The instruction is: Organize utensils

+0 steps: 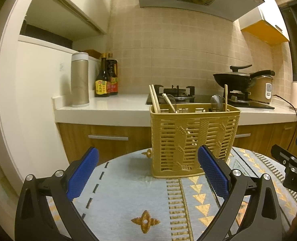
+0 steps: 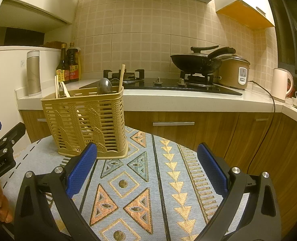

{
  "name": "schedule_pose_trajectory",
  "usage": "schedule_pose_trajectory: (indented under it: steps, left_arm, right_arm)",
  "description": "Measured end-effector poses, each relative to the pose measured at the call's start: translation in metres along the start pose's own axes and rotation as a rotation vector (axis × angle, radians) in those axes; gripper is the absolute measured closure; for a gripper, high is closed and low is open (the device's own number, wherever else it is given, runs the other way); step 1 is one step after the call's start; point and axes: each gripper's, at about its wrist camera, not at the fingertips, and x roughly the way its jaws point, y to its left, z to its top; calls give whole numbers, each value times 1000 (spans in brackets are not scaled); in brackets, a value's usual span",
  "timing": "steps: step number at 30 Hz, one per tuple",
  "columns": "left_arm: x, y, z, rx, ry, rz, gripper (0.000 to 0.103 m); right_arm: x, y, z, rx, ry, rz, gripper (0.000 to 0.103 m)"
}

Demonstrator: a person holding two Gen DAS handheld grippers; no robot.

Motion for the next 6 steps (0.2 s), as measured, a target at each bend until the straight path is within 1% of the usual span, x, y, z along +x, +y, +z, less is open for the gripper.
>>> schedule_pose_trajectory:
  steps: [6]
  left_arm:
    - [6,7,-1,-38,35,-10,7]
  right_arm:
    - [0,0,0,0,1,1,8]
